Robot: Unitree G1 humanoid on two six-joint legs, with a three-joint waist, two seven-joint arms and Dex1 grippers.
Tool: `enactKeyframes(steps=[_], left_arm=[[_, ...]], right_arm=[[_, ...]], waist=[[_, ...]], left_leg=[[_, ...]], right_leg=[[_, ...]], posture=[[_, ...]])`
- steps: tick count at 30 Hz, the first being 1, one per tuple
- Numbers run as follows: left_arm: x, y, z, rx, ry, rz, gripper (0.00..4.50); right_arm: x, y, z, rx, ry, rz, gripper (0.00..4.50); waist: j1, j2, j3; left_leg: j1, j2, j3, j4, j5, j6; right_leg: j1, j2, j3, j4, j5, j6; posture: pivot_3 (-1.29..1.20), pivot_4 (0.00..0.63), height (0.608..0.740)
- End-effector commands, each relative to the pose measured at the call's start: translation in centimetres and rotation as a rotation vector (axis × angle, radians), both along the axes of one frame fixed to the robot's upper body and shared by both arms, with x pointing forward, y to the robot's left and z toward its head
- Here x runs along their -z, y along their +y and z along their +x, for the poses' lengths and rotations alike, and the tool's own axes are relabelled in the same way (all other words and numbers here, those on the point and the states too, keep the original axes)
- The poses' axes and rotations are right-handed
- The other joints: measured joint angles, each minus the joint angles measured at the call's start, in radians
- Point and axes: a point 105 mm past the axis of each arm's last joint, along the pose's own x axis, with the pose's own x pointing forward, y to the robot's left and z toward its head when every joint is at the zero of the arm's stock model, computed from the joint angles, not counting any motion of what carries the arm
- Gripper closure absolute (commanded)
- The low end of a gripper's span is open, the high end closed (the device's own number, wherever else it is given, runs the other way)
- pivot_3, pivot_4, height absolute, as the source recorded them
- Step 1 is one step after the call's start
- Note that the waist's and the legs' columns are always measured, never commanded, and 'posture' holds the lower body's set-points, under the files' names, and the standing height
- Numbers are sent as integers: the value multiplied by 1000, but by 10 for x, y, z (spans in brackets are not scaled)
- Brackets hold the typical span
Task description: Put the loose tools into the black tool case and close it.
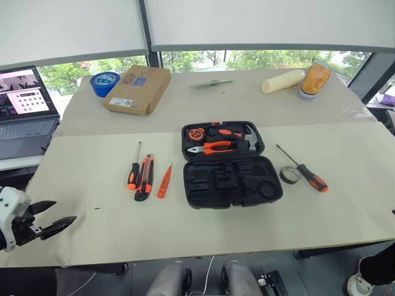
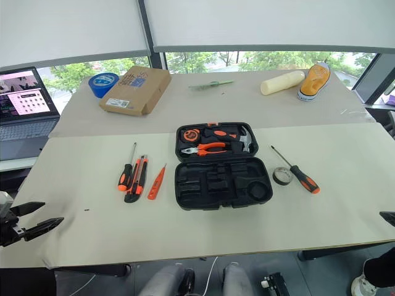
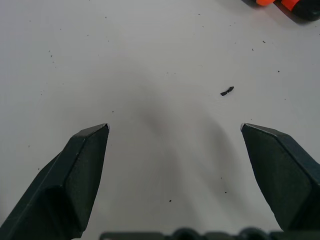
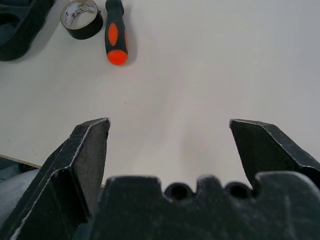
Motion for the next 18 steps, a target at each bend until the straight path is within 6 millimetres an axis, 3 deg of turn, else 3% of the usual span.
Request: enactKeyframes(steps=[1,10,15,18], left_arm=[[-9,-2,1,5,-32,46,0],[-12,-8,19,-46,-30,118,0],[-23,-17,49,-164,-10,152,0],[-31,-45,65,-171,39,83,0]], right_arm=[[-4,-1,1,-14,-31,-18,44],[-9,-1,8,-41,-93,-99,44],[-34,40,29,-202,-193,-104,44],[-50,93,43,-365,-253,-93,44]], waist=[[0,0,0],[0,1,0],[2,1,0],[1,1,0]], left_leg=[[0,0,0,0,0,0],[0,0,1,0,0,0],[0,0,2,0,0,0],[0,0,1,1,0,0]], right_leg=[[0,0,0,0,0,0],[0,0,1,0,0,0],[0,1,1,2,0,0],[0,2,1,4,0,1]], posture=[[0,150,738],[0,150,738],[0,150,738],[0,150,738]])
